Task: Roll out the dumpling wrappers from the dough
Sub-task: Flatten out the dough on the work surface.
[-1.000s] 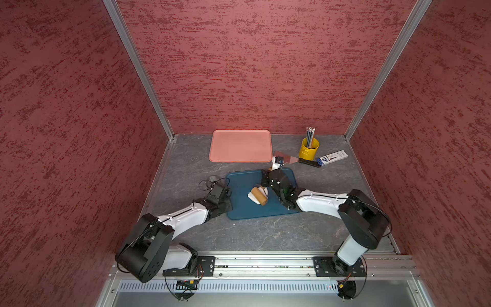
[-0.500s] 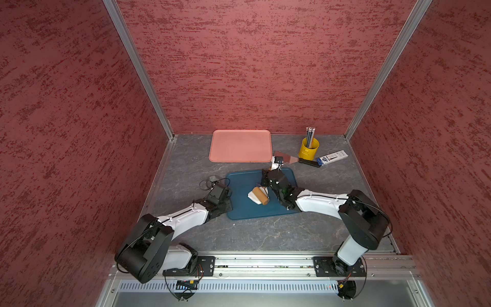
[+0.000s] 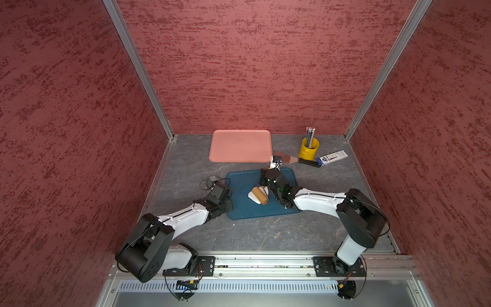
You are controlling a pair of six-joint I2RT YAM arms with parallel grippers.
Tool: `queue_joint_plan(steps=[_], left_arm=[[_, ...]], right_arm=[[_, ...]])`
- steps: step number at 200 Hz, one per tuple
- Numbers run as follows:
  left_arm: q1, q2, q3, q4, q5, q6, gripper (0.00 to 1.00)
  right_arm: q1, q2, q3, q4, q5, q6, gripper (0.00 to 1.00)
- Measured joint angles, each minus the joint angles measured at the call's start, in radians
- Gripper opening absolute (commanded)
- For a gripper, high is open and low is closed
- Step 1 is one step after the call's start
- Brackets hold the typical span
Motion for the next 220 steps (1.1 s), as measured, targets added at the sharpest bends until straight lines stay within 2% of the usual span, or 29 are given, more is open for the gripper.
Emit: queue_joint_plan(steps=[37,85,104,131,145,171,184,220], left_arm=[[-0.001,0.000,0.000,0.001,0.000,0.008,0.00],[-0.001,0.004,0.001,0.002,0.000,0.007,0.00],[-0.001,0.005,0.002,0.000,-0.001,0.007,0.00],[-0.002,0.008,0.002,0.016,0.005,0.010,0.00],[-0.004,0.013,0.002,0.024,0.006,0.011,0.00],[-0.009,0.014,0.002,0.024,-0.001,0.011,0.00],[-0.009,0.012,0.002,0.017,-0.008,0.011,0.00],[-0.009,0.012,0.006,0.008,-0.009,0.011,0.00]], right_arm=[[-0.078,-0.010,-0.008,0.011,0.002,-0.017,0.00],[0.007,0.025,-0.029,0.116,-0.032,-0.035,0.00],[-0.069,0.023,-0.055,0.148,-0.099,-0.010,0.00],[-0.160,0.000,-0.079,0.169,-0.122,-0.008,0.00],[-0.138,0.002,-0.090,0.192,-0.126,-0.012,0.00],[-0.018,0.027,-0.111,0.284,-0.116,-0.027,0.00],[-0.004,0.030,-0.116,0.310,-0.095,-0.044,0.00],[-0.117,-0.004,-0.161,0.325,-0.082,-0.030,0.00]])
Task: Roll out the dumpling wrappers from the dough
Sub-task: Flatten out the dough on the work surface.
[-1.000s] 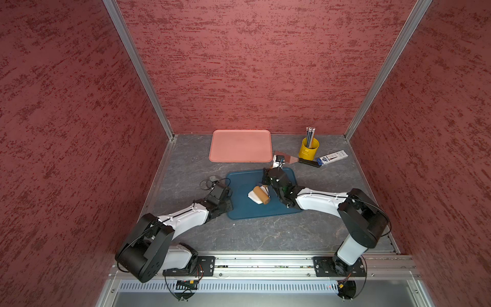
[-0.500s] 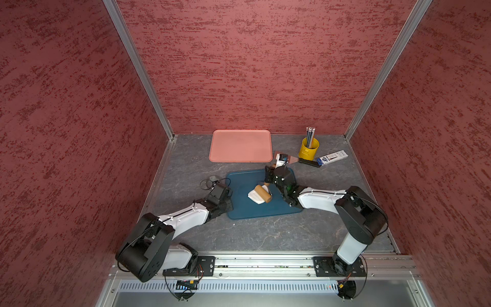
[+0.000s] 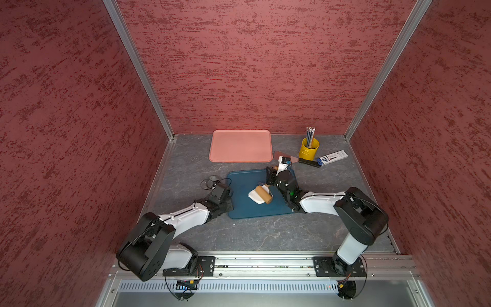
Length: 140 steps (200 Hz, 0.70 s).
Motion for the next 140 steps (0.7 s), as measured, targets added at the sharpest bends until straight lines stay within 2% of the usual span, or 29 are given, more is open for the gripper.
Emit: queue_joint_plan(steps=[16,51,109,140], left_arm=[[0.000,0.000,0.000,0.000,0.000,0.000,0.00],[0.000,-0.001,0.000,0.000,0.000,-0.001,0.00],[0.000,-0.003,0.000,-0.005,0.002,-0.002,0.00],[0.001,-0.004,0.000,-0.006,0.003,-0.007,0.00]], right_arm=[[-0.005,-0.004,-0.016,0.021,-0.004,-0.004,0.00],[0.119,0.039,-0.034,0.145,0.002,-0.064,0.00],[0.027,0.013,-0.101,0.234,0.017,-0.078,0.00],[0.117,0.044,-0.102,0.317,0.010,-0.147,0.00]])
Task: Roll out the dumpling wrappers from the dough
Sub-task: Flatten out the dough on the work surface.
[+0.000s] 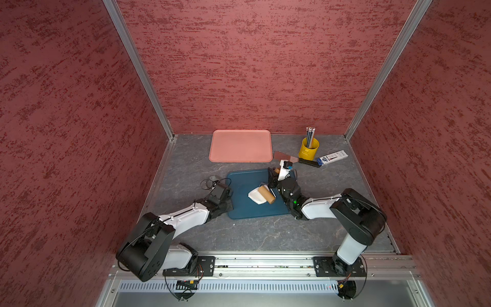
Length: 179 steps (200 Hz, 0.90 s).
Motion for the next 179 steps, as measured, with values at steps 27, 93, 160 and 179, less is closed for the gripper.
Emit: queue_joint_plan(steps=[27,93,160,179], left_arm=[[0.000,-0.008,-0.002,-0.011,-0.001,-0.010,0.00],[-0.001,-0.011,-0.003,-0.013,-0.002,-0.017,0.00],[-0.007,-0.014,-0.003,-0.022,-0.010,-0.026,0.00],[-0.007,-0.014,-0.003,-0.021,-0.010,-0.027,0.00]], right_arm=[[0.031,0.014,0.000,0.025,0.005,-0.010,0.00],[-0.005,0.017,0.030,-0.025,0.006,0.021,0.00],[-0.068,0.018,0.031,-0.036,-0.033,0.066,0.00],[-0.073,0.021,0.039,-0.051,-0.040,0.053,0.00]])
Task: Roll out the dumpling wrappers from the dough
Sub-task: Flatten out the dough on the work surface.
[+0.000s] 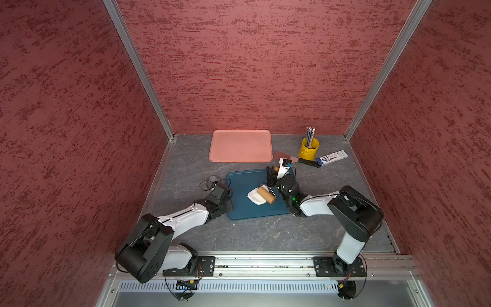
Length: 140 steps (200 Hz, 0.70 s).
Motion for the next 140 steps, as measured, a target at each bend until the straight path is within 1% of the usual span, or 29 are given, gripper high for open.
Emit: queue_joint_plan(steps=[31,37,51,61,69,99,117,140], left_arm=[[0.000,0.000,0.000,-0.003,-0.002,0.000,0.00],[0.000,0.000,0.000,-0.005,-0.002,0.000,0.00],[0.000,-0.001,0.000,-0.006,-0.003,0.001,0.00],[0.000,-0.001,0.000,-0.006,-0.003,0.002,0.00],[0.000,-0.002,0.000,-0.006,-0.003,0.003,0.00],[0.000,-0.009,-0.009,0.002,-0.003,0.003,0.00],[0.000,-0.011,-0.013,0.008,-0.003,0.004,0.00],[0.000,-0.011,-0.013,0.009,-0.002,0.004,0.00]], right_arm=[[0.085,0.048,0.018,0.064,-0.046,-0.017,0.00],[0.089,0.051,0.017,0.077,-0.047,-0.022,0.00],[0.060,0.051,0.014,0.078,-0.056,-0.018,0.00],[0.021,0.051,0.008,0.072,-0.072,0.027,0.00],[0.002,0.050,0.010,0.066,-0.071,0.037,0.00],[-0.045,0.029,0.008,0.045,0.019,-0.003,0.00],[-0.032,0.027,-0.008,0.071,0.005,-0.015,0.00],[0.037,0.035,-0.013,0.106,-0.026,-0.040,0.00]])
